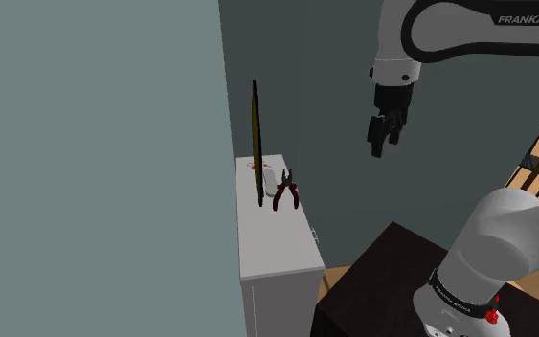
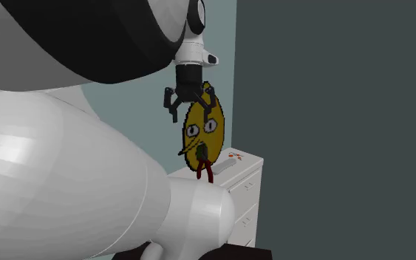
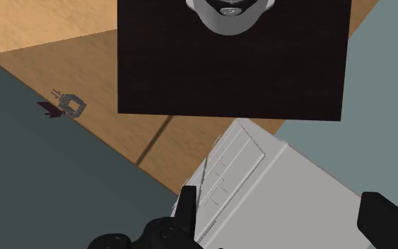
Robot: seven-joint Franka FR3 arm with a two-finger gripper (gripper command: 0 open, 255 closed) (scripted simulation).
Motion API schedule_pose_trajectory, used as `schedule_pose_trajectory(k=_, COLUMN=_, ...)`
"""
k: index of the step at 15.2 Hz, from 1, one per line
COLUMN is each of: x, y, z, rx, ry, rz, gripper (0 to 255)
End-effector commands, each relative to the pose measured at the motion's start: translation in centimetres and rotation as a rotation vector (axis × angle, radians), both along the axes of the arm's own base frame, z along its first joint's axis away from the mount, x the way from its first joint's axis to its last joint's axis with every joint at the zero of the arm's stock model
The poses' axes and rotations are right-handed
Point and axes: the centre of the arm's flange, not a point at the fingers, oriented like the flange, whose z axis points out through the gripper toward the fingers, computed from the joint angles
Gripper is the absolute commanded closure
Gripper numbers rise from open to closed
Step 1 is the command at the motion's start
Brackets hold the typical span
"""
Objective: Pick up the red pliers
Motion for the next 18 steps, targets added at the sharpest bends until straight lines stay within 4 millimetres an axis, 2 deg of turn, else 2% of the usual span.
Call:
schedule_pose_trajectory(k=1, x=0.0, y=0.0, z=0.0, rx=0.0, ry=0.0, rz=0.0, gripper=0)
schedule_pose_trajectory(k=9, x=5.3, y=-1.2, z=-7.9, rx=0.028, ry=-0.096, rz=0.052, gripper=0)
schedule_pose_trajectory(k=18, x=12.2, y=-2.0, z=-16.2, rx=0.06, ry=-0.203, rz=0.11, gripper=0)
